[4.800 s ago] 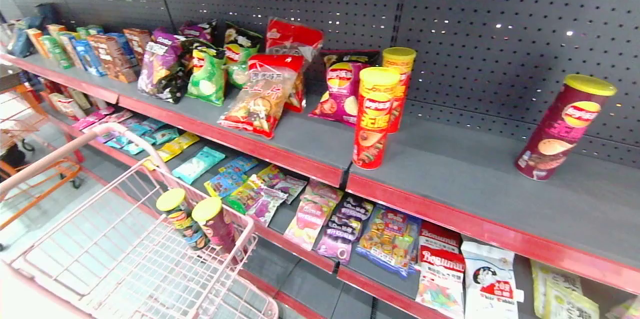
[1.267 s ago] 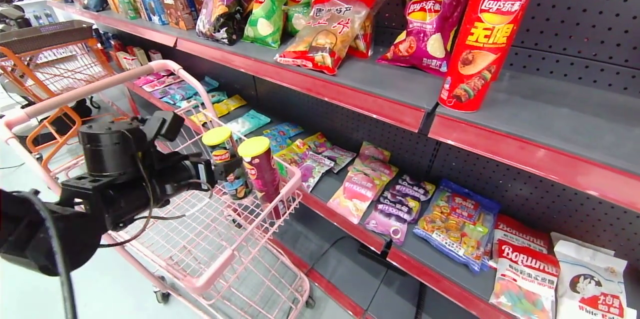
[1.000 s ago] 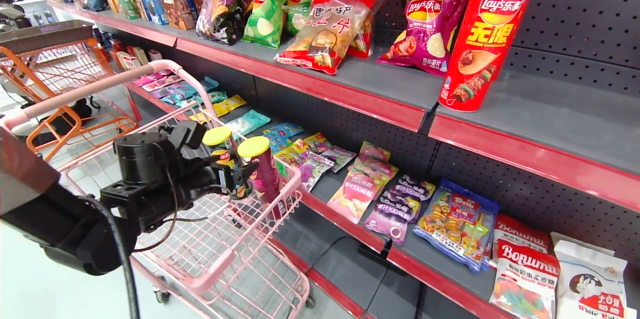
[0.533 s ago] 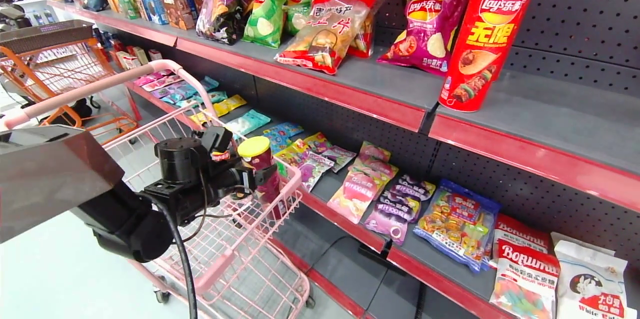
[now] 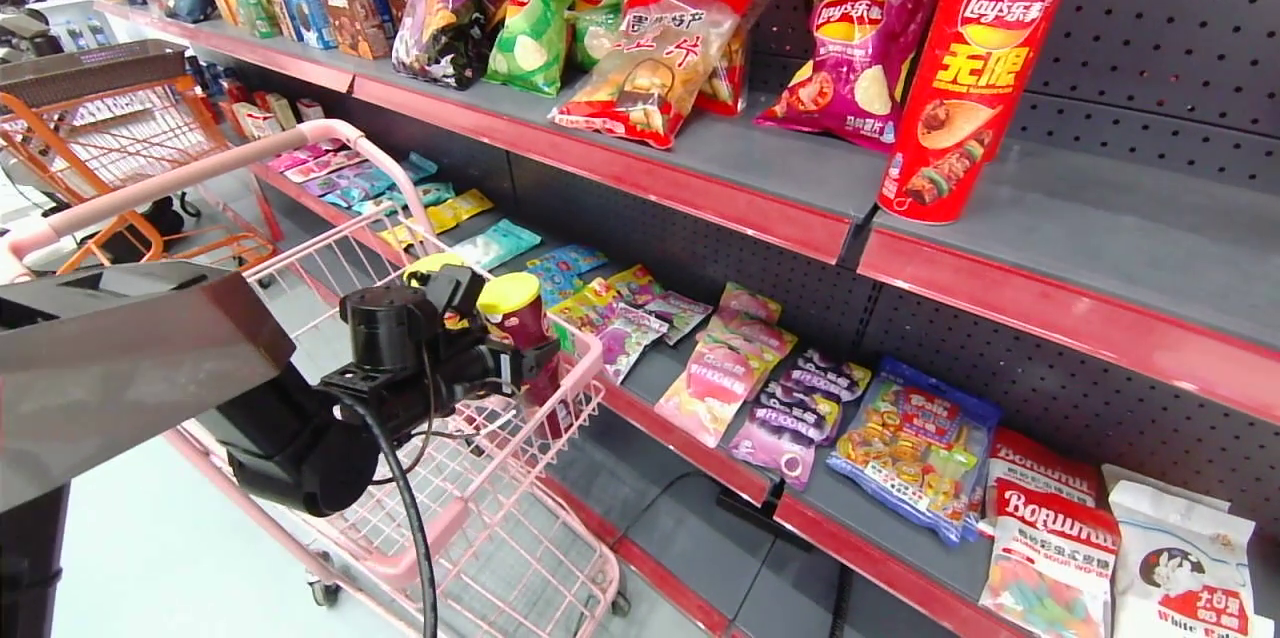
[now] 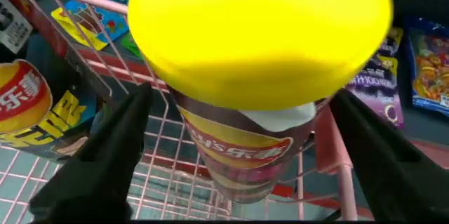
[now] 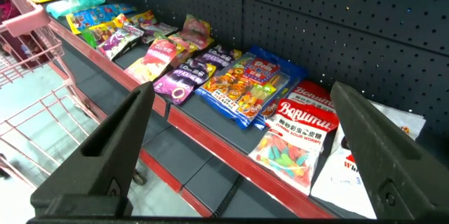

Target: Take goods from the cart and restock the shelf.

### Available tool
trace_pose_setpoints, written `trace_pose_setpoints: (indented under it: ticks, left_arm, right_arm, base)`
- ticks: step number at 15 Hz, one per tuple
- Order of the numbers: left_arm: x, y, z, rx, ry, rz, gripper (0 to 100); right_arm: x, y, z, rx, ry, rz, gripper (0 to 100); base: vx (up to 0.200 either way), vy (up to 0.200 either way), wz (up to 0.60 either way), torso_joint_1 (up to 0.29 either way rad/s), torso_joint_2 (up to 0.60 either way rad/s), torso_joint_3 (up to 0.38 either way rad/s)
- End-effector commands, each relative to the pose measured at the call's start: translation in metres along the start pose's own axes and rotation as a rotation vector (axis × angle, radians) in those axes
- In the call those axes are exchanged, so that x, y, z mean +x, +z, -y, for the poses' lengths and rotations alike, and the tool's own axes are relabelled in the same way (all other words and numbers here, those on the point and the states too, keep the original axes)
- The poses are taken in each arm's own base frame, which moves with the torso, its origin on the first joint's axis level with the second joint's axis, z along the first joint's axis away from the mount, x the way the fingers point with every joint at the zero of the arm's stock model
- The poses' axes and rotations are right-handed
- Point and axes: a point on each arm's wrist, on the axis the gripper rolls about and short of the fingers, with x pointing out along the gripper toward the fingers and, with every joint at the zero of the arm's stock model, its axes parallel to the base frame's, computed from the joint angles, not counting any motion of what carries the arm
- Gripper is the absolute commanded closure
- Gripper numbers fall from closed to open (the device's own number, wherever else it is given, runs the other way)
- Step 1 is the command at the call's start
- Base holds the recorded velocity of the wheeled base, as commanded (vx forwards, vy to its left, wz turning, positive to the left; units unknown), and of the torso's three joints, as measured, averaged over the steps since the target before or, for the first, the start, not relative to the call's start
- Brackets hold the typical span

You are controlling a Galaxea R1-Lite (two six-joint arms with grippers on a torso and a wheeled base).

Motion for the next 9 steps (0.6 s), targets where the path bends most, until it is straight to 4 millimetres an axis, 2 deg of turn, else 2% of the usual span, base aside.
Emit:
trace_pose_setpoints:
  ticks: [1,4,6,7,9]
  left_arm:
    - [0.003,-0.004,-0.001,-0.002,0.0,-0.01,100]
    - [0.004,-0.004,0.005,0.002,-0.014,-0.008,100]
    - [-0.005,0.006,0.006,0.004,-0.008,0.001,100]
    - [-0.011,0.015,0.008,0.003,-0.008,-0.003,100]
    - [-0.037,0.056,0.012,0.004,-0.002,0.024,100]
  right_arm:
    - [0.0,0.0,0.0,-0.001,0.001,-0.001,0]
    - [0.0,0.0,0.0,-0.001,0.001,-0.001,0]
    - [0.0,0.0,0.0,-0.001,0.001,-0.001,0]
    - [0.0,0.0,0.0,-0.001,0.001,-0.001,0]
    - [0.0,0.0,0.0,-0.001,0.001,-0.001,0]
  base:
    - [0.0,0.0,0.0,0.0,0.0,0.0]
    - [0.0,0.0,0.0,0.0,0.0,0.0]
    - [0.0,0.0,0.0,0.0,0.0,0.0]
    - [0.0,0.0,0.0,0.0,0.0,0.0]
    - [0.0,0.0,0.0,0.0,0.0,0.0]
